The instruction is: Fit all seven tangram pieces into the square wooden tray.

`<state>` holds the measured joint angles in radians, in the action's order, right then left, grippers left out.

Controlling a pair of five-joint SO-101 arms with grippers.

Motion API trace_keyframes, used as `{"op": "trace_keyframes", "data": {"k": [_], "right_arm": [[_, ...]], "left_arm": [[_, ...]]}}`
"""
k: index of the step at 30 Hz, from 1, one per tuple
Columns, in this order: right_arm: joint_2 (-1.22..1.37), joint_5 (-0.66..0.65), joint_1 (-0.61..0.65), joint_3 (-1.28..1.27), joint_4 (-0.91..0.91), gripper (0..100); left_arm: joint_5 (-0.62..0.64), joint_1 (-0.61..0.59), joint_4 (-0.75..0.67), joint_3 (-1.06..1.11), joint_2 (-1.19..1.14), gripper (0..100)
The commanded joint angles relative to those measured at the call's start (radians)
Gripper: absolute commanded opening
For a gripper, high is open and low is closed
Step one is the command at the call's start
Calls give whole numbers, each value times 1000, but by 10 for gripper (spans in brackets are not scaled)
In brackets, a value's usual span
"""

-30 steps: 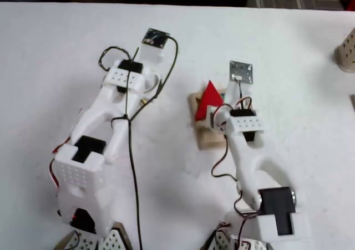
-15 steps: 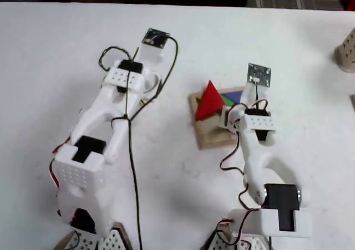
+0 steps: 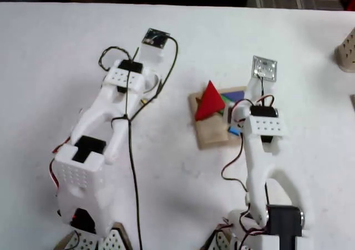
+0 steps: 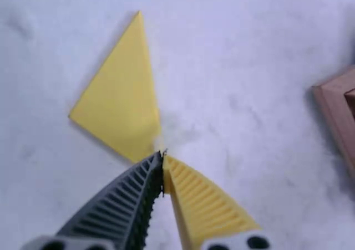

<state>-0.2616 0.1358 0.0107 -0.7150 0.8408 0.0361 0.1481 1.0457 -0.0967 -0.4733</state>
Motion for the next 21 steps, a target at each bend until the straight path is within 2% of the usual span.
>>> {"op": "trace_keyframes", "data": {"k": [1,7,16,21], "right_arm": [[-50,-15,-15,-61,15,18],[-50,-32,-22,-178,-101,18],[-42,-57,-39,-199,-254,19],[64,-57,-38,-170,-291,19]], "left_arm": [[5,4,5,-35,10,31],[5,5,3,-35,10,31],[5,5,5,-35,10,31],[5,5,5,-34,10,31]]}}
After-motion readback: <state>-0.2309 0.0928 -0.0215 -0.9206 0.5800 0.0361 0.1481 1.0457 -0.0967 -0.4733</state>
